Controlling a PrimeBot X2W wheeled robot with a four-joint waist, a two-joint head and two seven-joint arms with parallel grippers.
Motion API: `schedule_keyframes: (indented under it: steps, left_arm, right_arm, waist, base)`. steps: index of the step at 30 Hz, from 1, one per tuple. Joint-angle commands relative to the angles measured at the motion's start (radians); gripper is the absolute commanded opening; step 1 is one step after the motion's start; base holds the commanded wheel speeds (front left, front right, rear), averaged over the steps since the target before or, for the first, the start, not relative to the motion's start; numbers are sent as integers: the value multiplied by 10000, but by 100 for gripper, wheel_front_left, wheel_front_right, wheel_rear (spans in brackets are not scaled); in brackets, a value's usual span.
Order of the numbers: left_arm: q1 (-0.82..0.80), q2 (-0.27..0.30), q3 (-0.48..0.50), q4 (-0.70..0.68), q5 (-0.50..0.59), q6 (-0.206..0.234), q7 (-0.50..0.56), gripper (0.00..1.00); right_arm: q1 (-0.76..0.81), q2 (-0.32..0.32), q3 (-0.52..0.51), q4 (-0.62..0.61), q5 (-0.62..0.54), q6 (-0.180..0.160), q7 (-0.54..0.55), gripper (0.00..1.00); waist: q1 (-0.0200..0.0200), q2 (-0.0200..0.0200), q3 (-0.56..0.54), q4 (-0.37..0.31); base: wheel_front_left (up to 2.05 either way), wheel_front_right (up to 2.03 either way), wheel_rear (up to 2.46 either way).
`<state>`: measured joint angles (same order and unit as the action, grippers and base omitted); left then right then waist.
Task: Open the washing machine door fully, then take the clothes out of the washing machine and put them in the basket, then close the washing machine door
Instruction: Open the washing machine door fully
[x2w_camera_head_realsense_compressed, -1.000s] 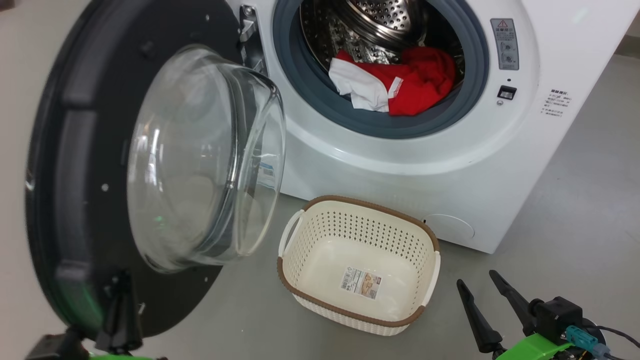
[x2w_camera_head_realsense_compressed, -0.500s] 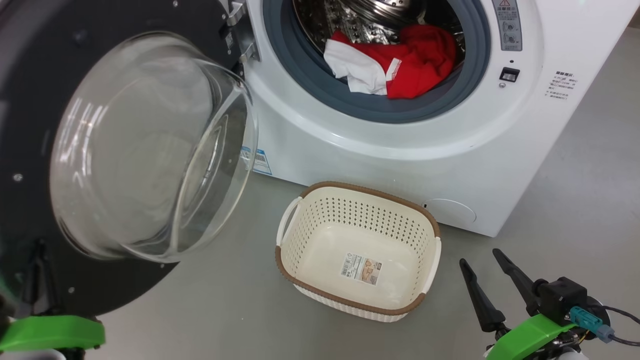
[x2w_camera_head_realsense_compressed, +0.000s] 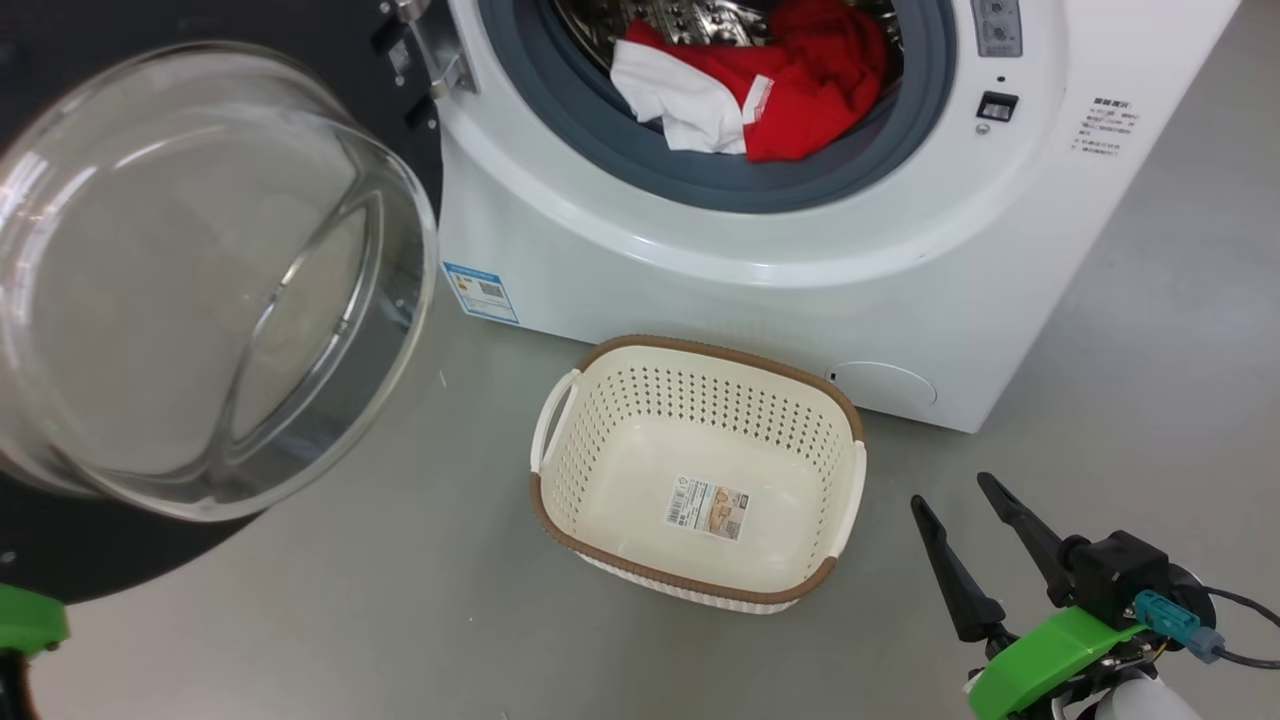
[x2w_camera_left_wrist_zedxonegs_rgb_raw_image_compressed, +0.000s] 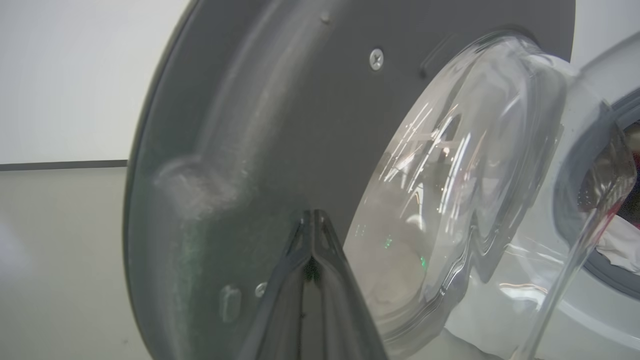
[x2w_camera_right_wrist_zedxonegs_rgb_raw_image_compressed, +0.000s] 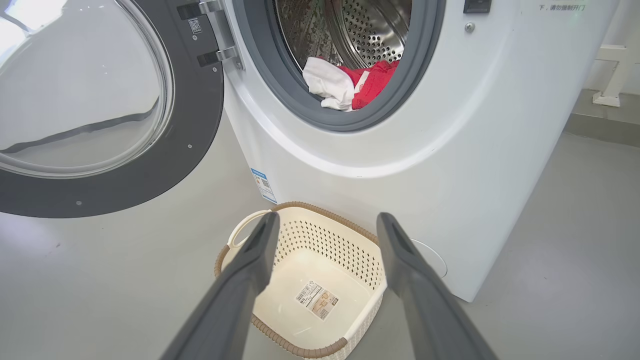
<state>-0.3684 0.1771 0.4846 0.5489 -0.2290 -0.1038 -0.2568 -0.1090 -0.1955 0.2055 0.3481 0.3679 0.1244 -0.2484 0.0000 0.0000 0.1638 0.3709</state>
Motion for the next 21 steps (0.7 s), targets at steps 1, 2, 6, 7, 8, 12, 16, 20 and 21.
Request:
schedule_keyframes:
  steps: [1, 2, 6, 7, 8, 12, 16, 20, 21]
  left_arm:
    - [-424, 689, 448, -71, 168, -34, -49, 0]
    - [-510, 750, 505, 69, 237, -45, -49, 0]
    - [-834, 947, 776, 556, 445, -66, -49, 0]
    - [-905, 995, 846, 640, 491, -70, -49, 0]
    - [-975, 1041, 927, 719, 531, -67, -49, 0]
    - [-1211, 1227, 1307, 943, 663, -1, -49, 0]
    - [-1356, 1416, 1634, 1179, 789, -12, -49, 0]
    - [-1438, 1469, 1741, 1311, 1003, -38, -49, 0]
    - [-1432, 1460, 1775, 1324, 1030, -51, -49, 0]
  right_arm:
    - [-330, -148, 210, -229, -89, 63, -134, 100]
    - [-356, -169, 220, -230, -90, 63, -134, 100]
    - [-488, -243, 270, -251, -98, 63, -134, 100]
    - [-521, -255, 290, -252, -99, 63, -134, 100]
    - [-550, -265, 304, -252, -100, 63, -134, 100]
    - [-655, -280, 357, -235, -99, 63, -134, 100]
    - [-724, -255, 398, -212, -101, 63, -134, 100]
    - [-740, -243, 387, -197, -96, 63, -134, 100]
    - [-733, -234, 379, -195, -97, 63, -134, 100]
  waist:
    - [0, 0, 131, -111]
    - [0, 0, 171, -142]
    - [0, 0, 357, -262]
    - [0, 0, 395, -293]
    - [0, 0, 429, -318]
    - [0, 0, 522, -413]
    - [0, 0, 546, -493]
    - [0, 0, 535, -506]
    - [0, 0, 530, -503]
  base:
    - [0, 0, 0]
    - [0, 0, 0]
    - [0, 0, 0]
    - [0, 0, 0]
    - [0, 0, 0]
    - [0, 0, 0]
    - [0, 0, 0]
    - [0, 0, 0]
    - [0, 0, 0]
